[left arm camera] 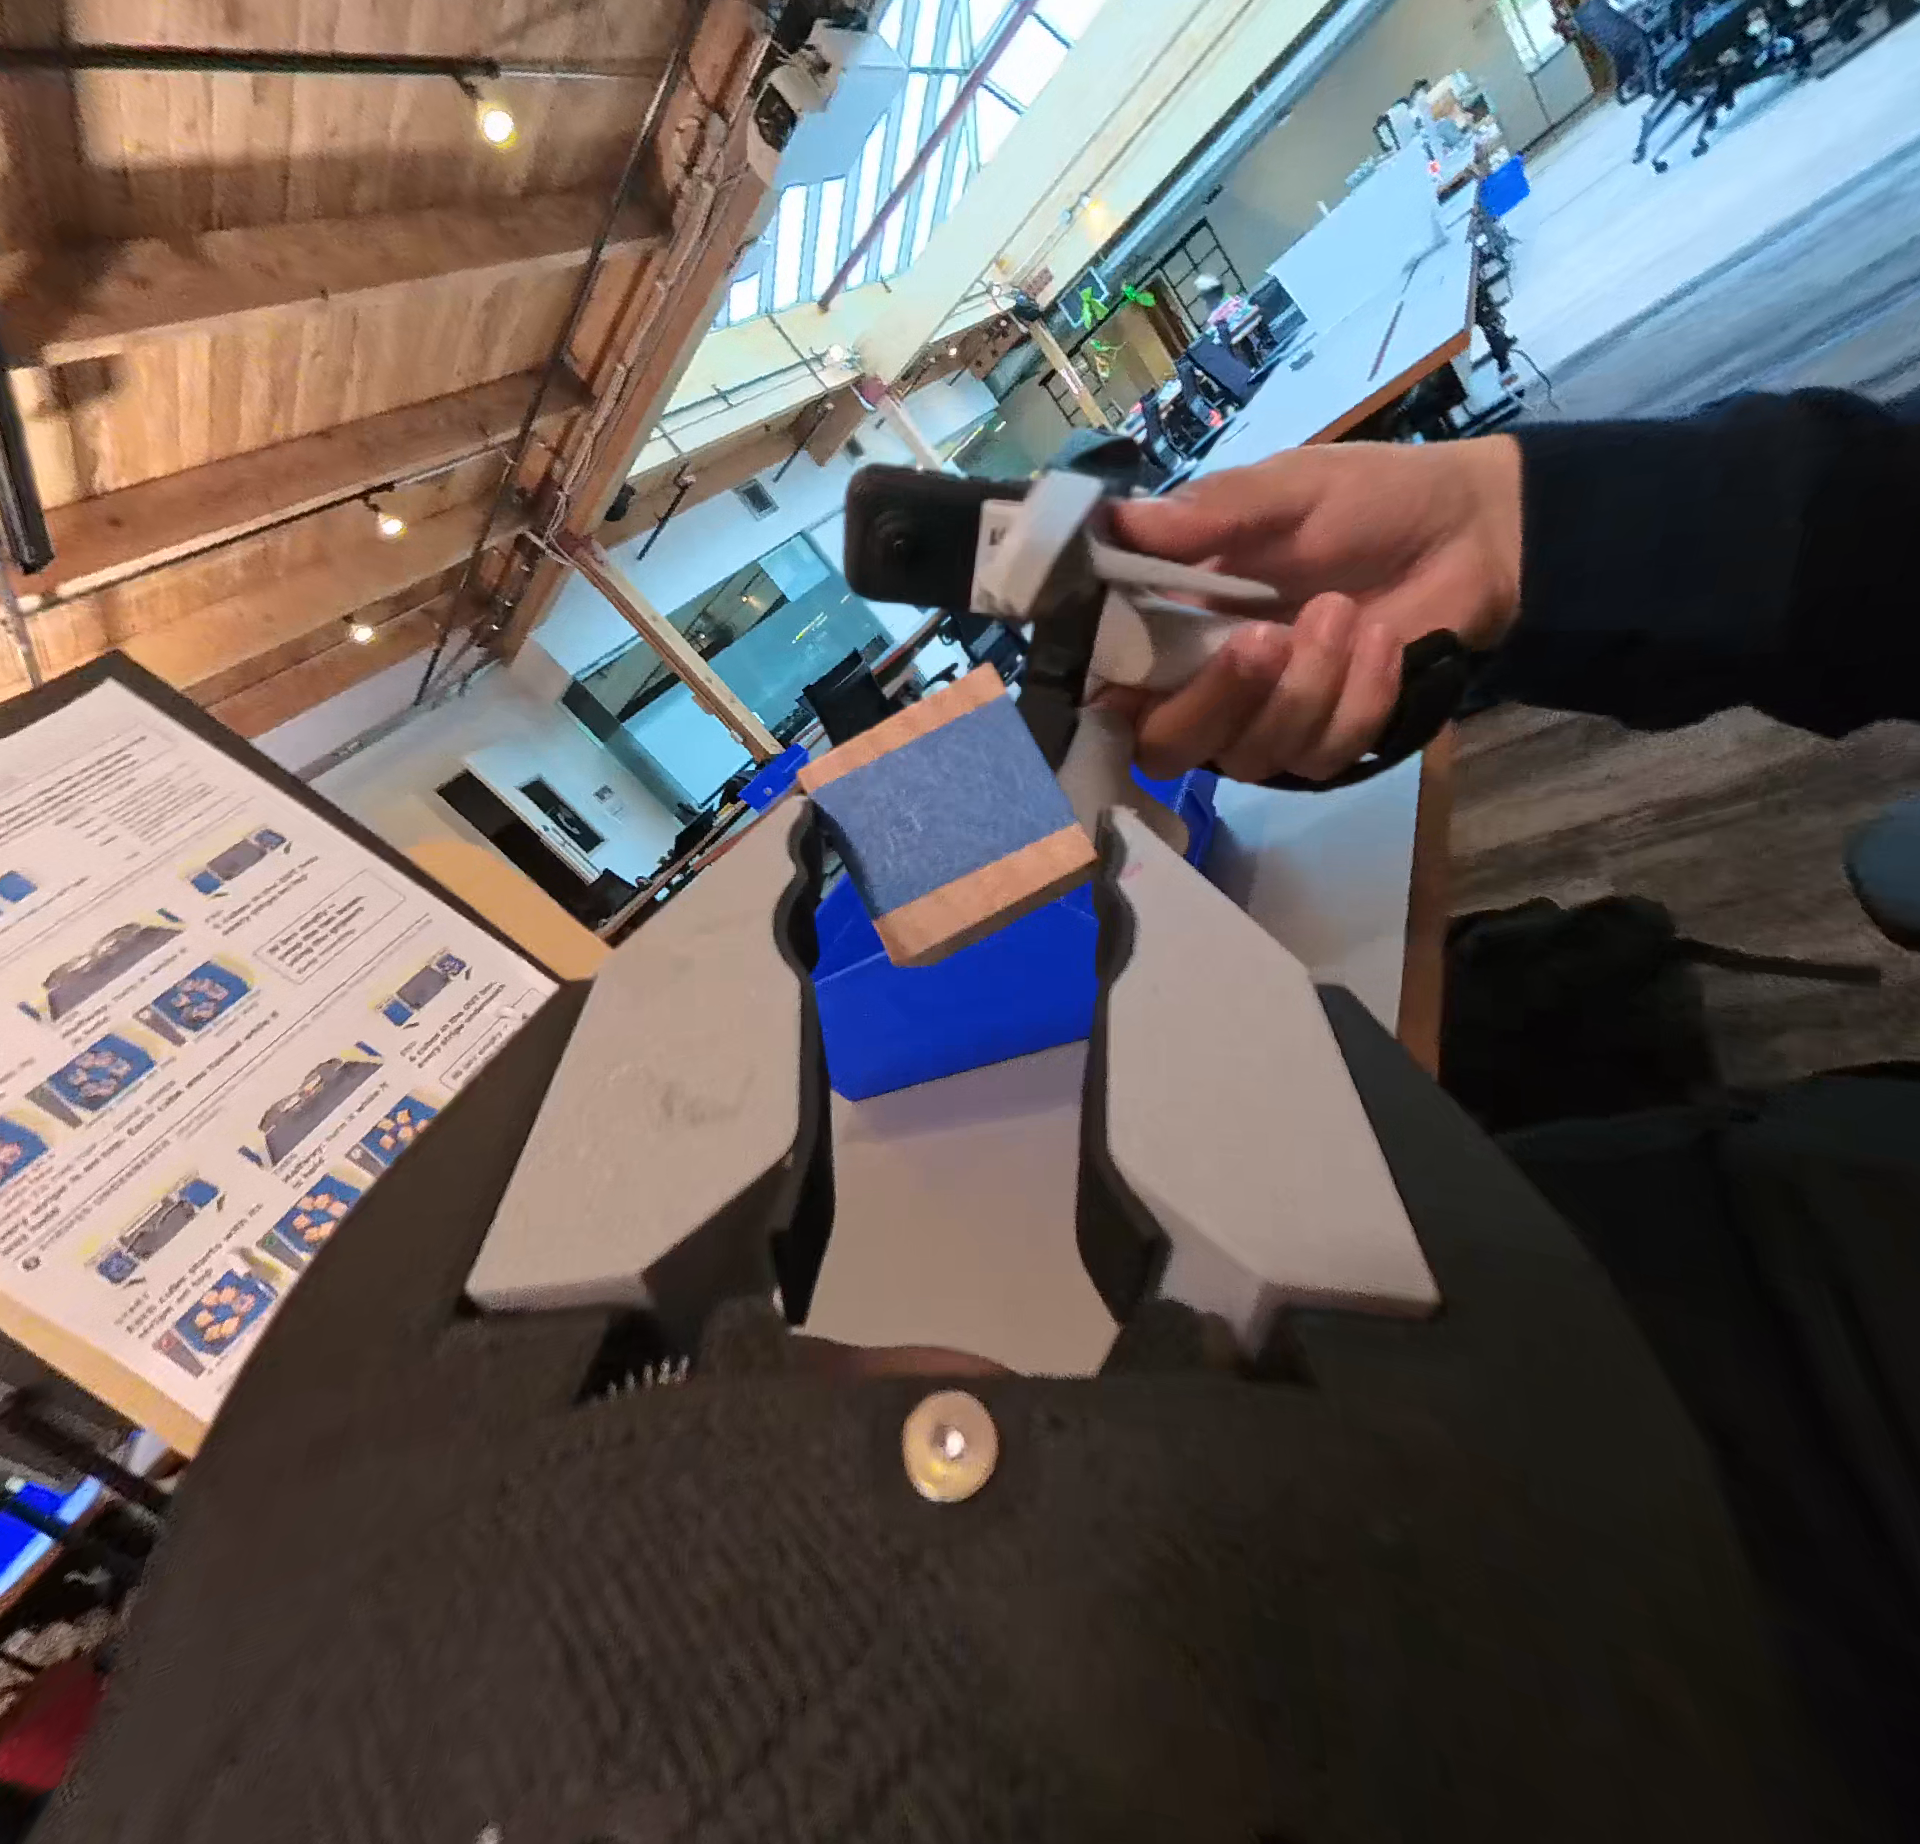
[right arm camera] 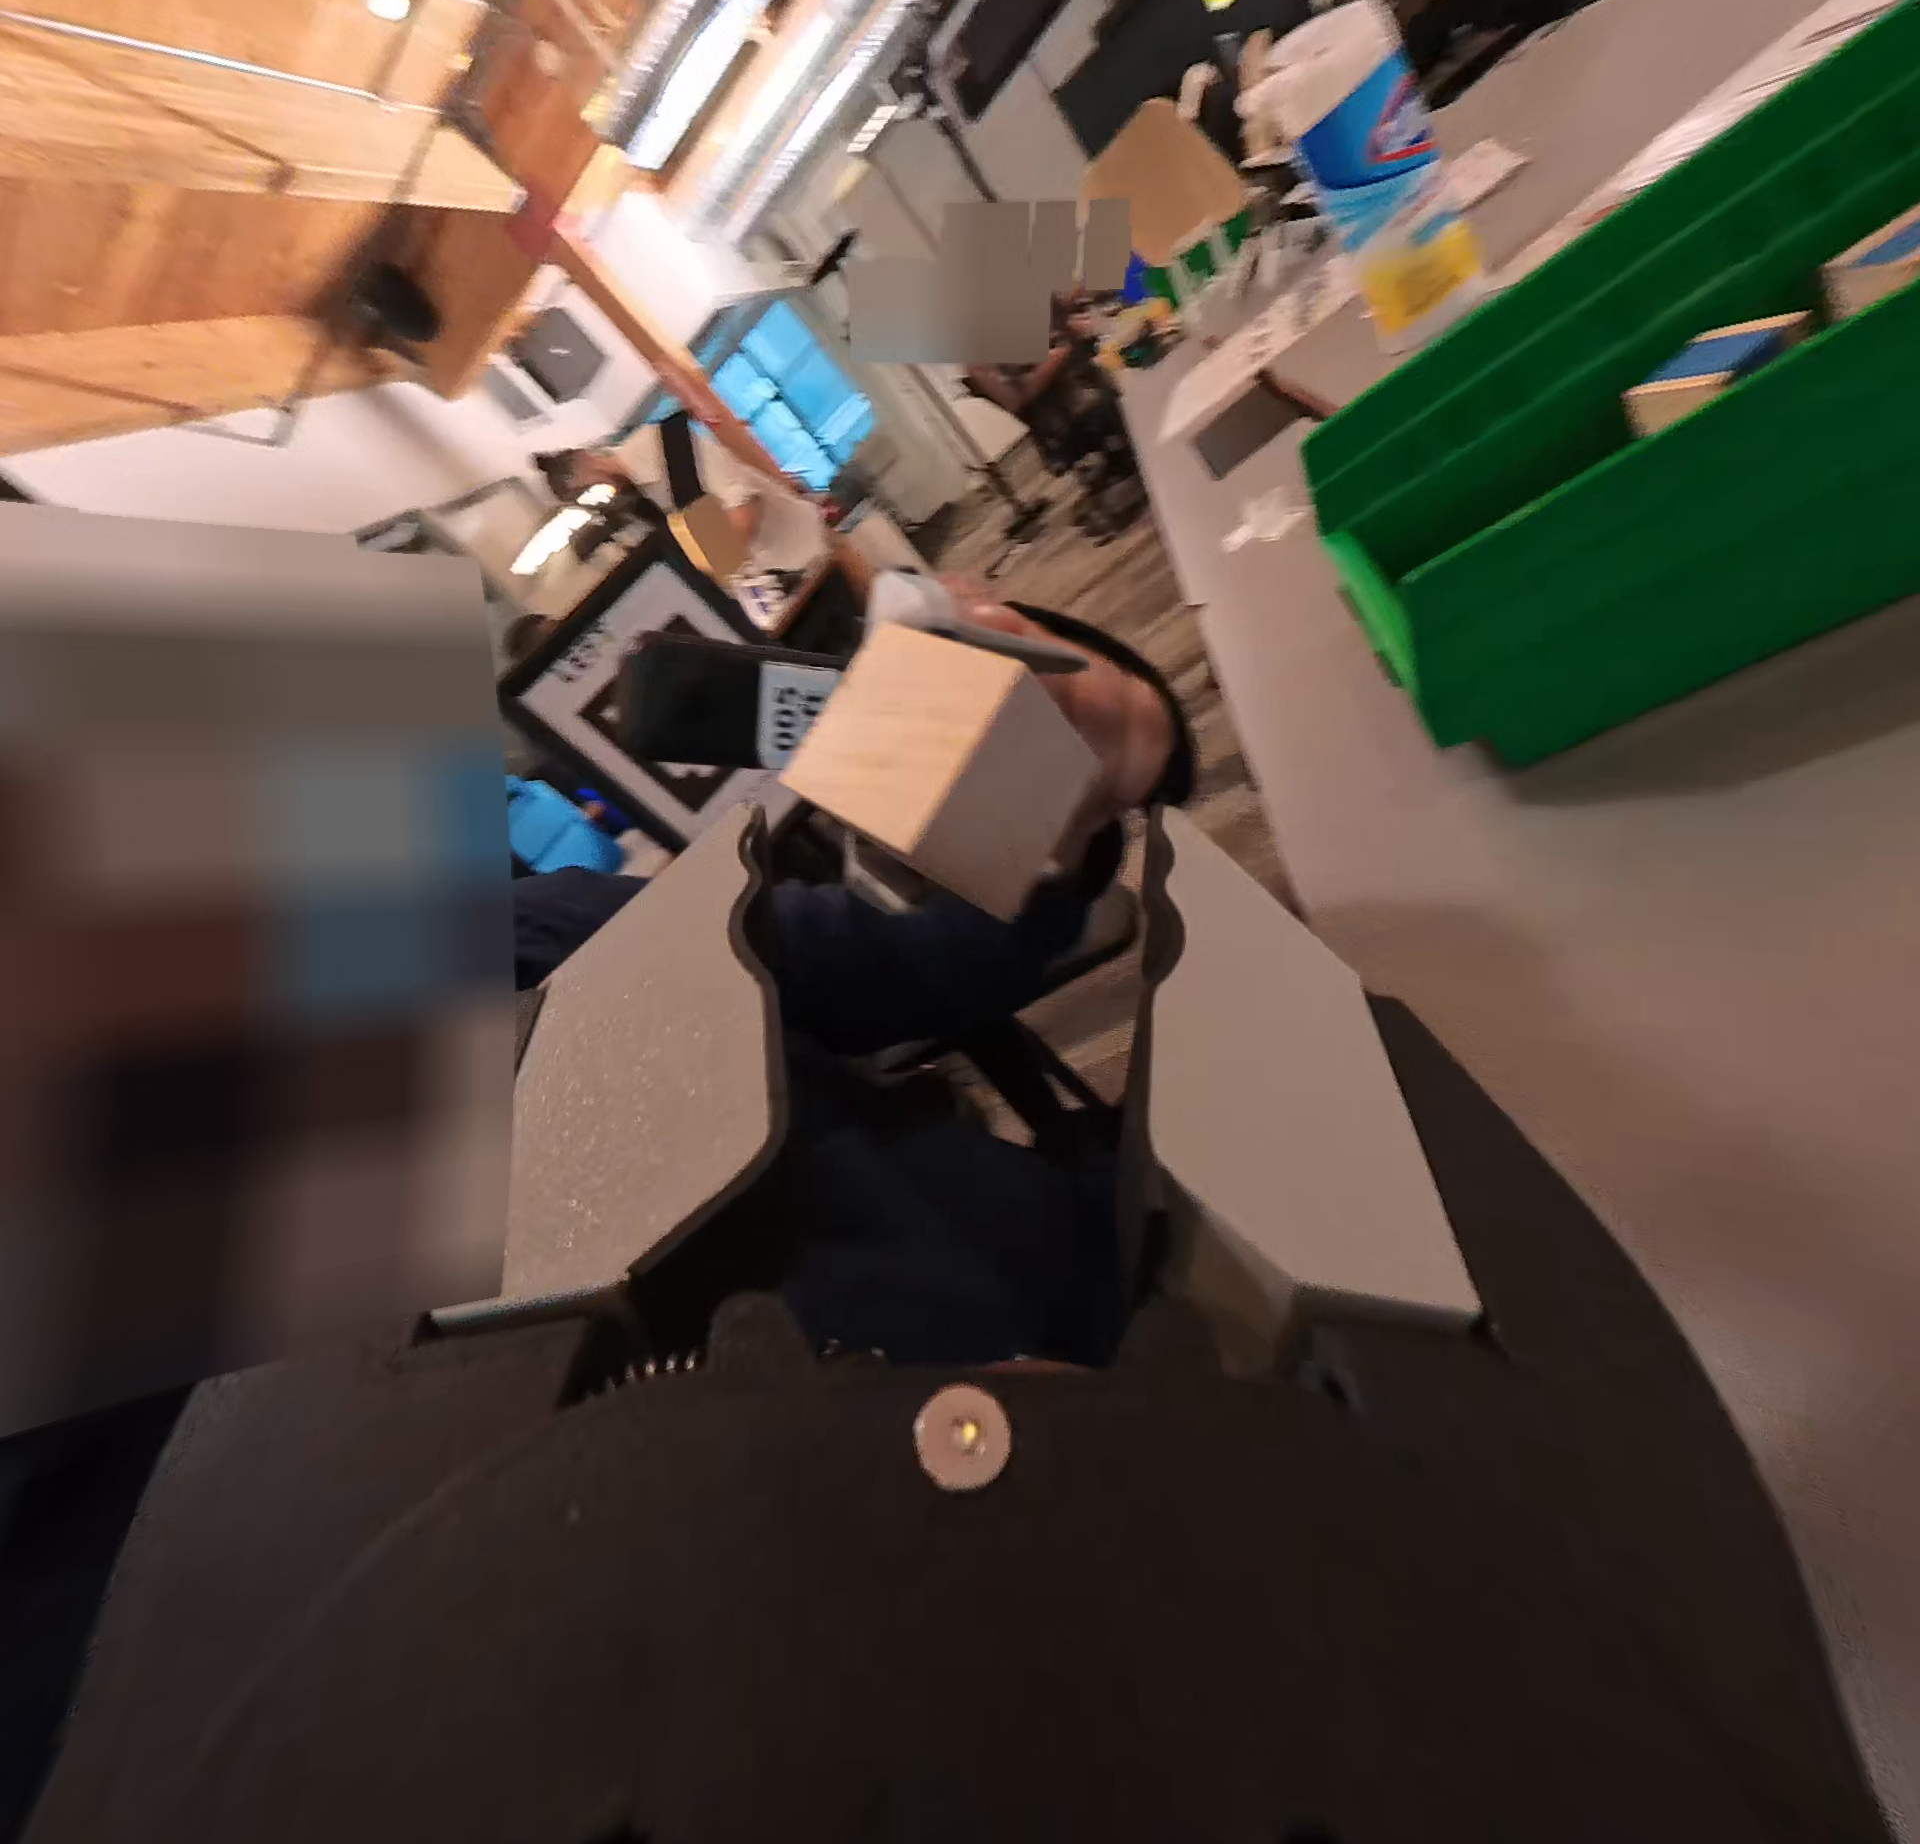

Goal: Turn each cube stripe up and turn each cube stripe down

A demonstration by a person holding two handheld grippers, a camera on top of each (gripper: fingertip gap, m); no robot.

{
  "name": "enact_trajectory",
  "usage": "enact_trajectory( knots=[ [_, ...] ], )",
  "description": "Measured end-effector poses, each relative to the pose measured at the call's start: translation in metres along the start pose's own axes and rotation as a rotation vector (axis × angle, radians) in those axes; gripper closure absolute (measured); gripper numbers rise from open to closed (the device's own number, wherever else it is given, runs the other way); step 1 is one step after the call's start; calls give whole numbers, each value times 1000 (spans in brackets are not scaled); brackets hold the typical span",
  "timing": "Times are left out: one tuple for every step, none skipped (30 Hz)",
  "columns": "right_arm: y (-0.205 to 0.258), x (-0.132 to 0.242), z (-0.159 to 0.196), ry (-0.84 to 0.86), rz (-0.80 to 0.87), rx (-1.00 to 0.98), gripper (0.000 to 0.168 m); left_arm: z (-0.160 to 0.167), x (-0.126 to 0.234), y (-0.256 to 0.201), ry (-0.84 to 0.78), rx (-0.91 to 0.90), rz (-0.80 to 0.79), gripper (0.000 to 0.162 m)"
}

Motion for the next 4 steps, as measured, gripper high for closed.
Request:
enact_trajectory(
  knots=[
    [1,-3,0,-2,-47,-7,100,1,0,-3,-3,-22,4,111],
    [1,-6,0,-5,-82,-16,102,1,0,-6,-11,-48,8,111],
    [-1,-9,1,2,-105,-28,104,1,0,-9,-19,-75,7,111],
    [-3,-12,3,22,-115,-43,106,1,0,-11,-23,-103,-3,111]
  ],
)
Point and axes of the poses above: each gripper's, where its closed fingertips meet, x back along the fingers, z out of its underside, y = z × x across the jaws, the point moved 9 cm from there along x, back along the fingers, and after that the axes turned 15 degrees about y, right-handed, at the moved point
